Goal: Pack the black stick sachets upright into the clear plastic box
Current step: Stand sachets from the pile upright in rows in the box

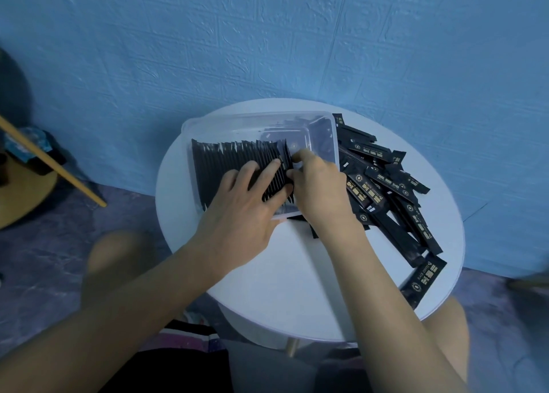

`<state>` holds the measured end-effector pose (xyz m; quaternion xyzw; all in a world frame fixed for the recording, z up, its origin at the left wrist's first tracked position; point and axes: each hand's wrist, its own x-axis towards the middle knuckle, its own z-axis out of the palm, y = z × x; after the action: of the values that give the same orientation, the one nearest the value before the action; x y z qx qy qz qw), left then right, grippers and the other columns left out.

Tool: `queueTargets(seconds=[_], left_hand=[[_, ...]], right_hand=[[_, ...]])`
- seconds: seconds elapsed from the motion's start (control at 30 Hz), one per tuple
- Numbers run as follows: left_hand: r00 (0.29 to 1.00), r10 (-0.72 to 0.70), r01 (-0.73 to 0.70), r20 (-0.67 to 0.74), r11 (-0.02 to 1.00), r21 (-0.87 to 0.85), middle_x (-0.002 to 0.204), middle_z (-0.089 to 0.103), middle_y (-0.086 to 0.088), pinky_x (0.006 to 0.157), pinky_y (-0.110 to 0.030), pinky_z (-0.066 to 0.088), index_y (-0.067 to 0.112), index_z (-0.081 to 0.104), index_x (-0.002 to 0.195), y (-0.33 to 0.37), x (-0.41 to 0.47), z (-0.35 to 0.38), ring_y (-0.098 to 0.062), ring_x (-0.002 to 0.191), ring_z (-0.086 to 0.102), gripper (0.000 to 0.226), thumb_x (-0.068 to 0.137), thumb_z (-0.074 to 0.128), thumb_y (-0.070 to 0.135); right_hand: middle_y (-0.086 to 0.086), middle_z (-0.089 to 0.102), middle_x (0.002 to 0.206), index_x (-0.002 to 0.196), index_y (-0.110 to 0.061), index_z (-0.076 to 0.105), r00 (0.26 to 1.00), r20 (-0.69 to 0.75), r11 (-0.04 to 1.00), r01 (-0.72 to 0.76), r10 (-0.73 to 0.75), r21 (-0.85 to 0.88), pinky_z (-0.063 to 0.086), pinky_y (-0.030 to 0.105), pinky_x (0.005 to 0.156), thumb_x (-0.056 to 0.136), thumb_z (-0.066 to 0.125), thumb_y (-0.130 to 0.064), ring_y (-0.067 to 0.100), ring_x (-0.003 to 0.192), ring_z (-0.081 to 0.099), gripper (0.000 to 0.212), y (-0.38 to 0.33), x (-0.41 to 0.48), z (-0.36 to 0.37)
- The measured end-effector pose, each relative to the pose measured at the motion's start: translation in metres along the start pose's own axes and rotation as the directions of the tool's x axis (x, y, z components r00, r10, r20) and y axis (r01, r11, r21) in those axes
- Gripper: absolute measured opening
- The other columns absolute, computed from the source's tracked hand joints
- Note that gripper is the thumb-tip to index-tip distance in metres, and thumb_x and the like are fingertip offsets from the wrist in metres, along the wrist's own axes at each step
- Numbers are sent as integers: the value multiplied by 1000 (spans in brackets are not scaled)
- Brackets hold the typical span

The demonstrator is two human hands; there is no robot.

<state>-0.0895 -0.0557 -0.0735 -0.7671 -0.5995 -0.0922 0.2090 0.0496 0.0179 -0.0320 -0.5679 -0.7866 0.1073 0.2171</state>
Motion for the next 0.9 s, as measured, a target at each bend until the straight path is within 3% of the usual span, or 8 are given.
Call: queueTargets(seconds=[0.13, 0.27, 0.47, 0.67, 0.9], left_hand=[[1000, 11, -11, -7, 1000, 16, 162, 31, -15, 112, -56, 28, 23, 52, 145, 0, 0, 0, -42, 141, 33, 52, 98, 46, 44], [999, 52, -52, 0, 999, -5, 162, 30, -18, 120, -61, 19, 21, 52, 145, -3, 5, 1, -43, 149, 24, 56, 93, 59, 41], [996, 83, -82, 22, 996, -20, 157, 39, -16, 115, -59, 28, 19, 58, 135, -9, 13, -1, -41, 143, 35, 53, 88, 67, 43], [996, 87, -87, 9, 996, 12, 151, 42, -15, 107, -55, 32, 21, 53, 139, -9, 16, -3, -41, 132, 43, 60, 85, 70, 41], [996, 85, -85, 14, 996, 7, 160, 33, -11, 109, -55, 30, 23, 50, 142, -6, 15, -3, -40, 136, 38, 59, 86, 66, 33]], right_hand=[[8, 73, 114, 125, -18, 60, 998, 67, 997, -25, 20, 67, 39, 35, 77, 97, 49, -10, 35, 108, 62, 30, -1, -4, -7], [2, 73, 118, 129, -19, 61, 985, 166, 988, -62, 38, 140, 45, 33, 87, 96, 50, -5, 30, 113, 62, 37, -1, -6, -17], [3, 73, 117, 129, -23, 64, 983, 177, 986, -80, 53, 148, 50, 35, 93, 98, 43, -4, 29, 113, 63, 42, 1, -4, -17], [6, 72, 121, 131, -23, 64, 982, 183, 986, -76, 47, 150, 49, 36, 96, 99, 44, -8, 30, 118, 61, 41, 2, -4, -17], [5, 71, 122, 130, -24, 65, 979, 201, 981, -75, 38, 180, 51, 39, 98, 99, 41, -7, 30, 116, 62, 42, 3, -4, -16]])
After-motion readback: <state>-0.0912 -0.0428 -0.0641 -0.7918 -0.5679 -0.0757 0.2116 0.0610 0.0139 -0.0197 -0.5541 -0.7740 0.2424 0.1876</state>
